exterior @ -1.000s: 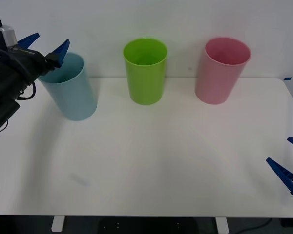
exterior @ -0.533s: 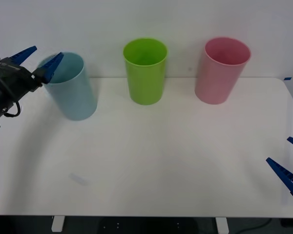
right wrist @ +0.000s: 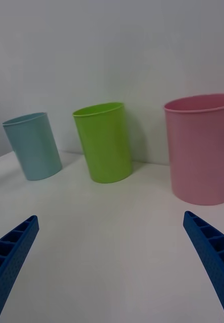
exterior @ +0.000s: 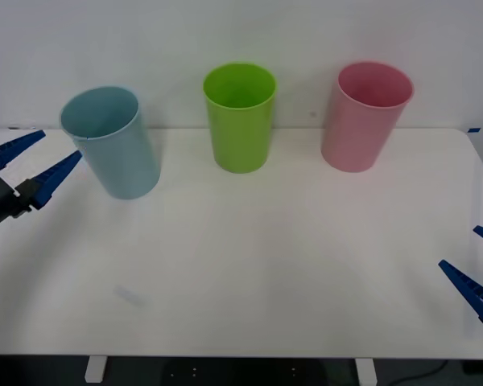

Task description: Grasp the object on the table and drop it into the matching bin: aluminum can to the light blue bin, PET bottle to the pink bin.

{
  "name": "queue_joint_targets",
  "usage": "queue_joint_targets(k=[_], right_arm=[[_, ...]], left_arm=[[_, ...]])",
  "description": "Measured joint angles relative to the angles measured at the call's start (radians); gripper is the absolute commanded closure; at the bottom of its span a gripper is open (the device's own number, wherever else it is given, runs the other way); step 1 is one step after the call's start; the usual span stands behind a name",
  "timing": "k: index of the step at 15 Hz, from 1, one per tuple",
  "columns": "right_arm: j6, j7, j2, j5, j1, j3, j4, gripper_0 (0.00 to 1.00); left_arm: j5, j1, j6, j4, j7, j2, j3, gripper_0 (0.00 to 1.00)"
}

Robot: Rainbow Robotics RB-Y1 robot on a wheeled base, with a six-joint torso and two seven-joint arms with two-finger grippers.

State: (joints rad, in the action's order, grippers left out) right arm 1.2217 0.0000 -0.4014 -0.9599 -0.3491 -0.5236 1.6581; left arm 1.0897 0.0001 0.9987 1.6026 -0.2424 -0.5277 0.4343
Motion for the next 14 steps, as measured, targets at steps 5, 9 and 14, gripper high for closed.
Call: queue_joint_targets(k=[5,9,14], right_arm=[[0.0,0.0,0.0,0.0,0.0,0.0,0.0,0.0],[0.0,0.0,0.0,0.0,0.0,0.0,0.0,0.0],[0.0,0.0,0.0,0.0,0.0,0.0,0.0,0.0]], left_arm=[[-0.039,0.143,0.125,0.014,0.124,-0.001,0.087,0.0],[-0.08,0.239,0.15,0.036,0.147,-0.006,0.122,0.0],[-0.097,0.302,0.167,0.036,0.179,-0.006,0.134,0.0]])
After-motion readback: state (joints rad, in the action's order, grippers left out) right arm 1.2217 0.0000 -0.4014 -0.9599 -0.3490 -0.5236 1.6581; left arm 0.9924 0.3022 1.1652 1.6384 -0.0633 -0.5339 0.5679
